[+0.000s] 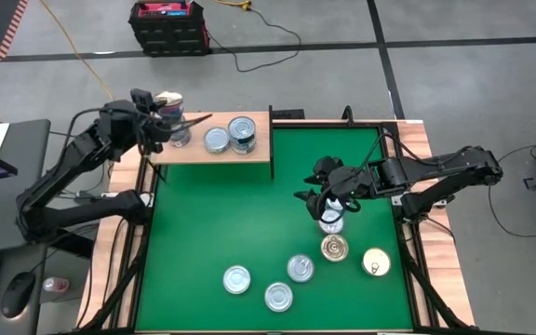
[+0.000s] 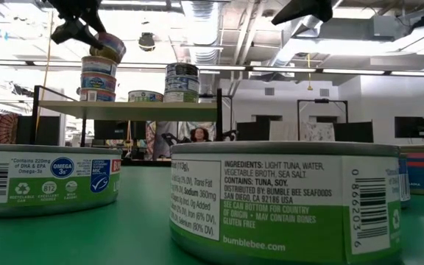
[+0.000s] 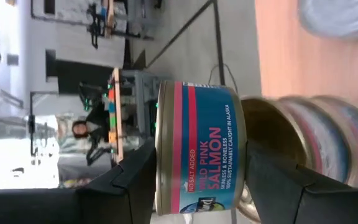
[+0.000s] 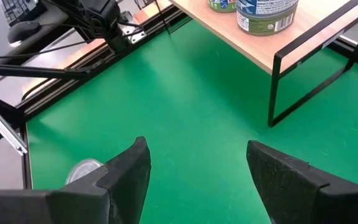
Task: Stack canned seafood by type on shelf
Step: Stack the blue and pink tuna can on top of the blue and pink tuna cans on the shelf
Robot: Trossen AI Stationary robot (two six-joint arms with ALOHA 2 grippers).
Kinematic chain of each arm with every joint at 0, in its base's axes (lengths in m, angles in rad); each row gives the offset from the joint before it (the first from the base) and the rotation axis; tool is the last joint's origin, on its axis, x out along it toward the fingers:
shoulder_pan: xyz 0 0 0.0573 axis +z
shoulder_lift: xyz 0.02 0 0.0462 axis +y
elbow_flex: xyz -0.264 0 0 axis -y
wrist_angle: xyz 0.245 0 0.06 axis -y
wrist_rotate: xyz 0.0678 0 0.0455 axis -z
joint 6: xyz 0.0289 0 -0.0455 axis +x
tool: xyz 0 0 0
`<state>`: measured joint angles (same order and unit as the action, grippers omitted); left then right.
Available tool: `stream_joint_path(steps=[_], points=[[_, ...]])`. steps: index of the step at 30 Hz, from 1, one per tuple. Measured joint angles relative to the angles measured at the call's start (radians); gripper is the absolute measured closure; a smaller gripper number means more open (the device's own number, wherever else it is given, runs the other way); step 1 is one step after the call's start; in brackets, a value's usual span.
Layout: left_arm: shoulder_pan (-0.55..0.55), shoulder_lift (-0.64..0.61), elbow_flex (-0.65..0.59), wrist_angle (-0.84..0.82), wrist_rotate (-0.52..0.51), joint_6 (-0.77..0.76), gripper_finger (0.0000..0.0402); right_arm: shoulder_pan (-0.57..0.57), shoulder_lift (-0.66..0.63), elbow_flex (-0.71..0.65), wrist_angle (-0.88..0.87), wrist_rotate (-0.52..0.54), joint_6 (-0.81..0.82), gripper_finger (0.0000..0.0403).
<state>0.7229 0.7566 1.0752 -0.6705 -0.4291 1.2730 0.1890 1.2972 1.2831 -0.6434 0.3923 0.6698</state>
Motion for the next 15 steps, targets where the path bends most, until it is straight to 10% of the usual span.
stream_joint_path(steps=[15], points=[[0.029,-0.044,-0.001,-0.006,0.043,-0.011,0.0199,0.000,0.000,0.000,0.001,0.004,0.003,0.0113]])
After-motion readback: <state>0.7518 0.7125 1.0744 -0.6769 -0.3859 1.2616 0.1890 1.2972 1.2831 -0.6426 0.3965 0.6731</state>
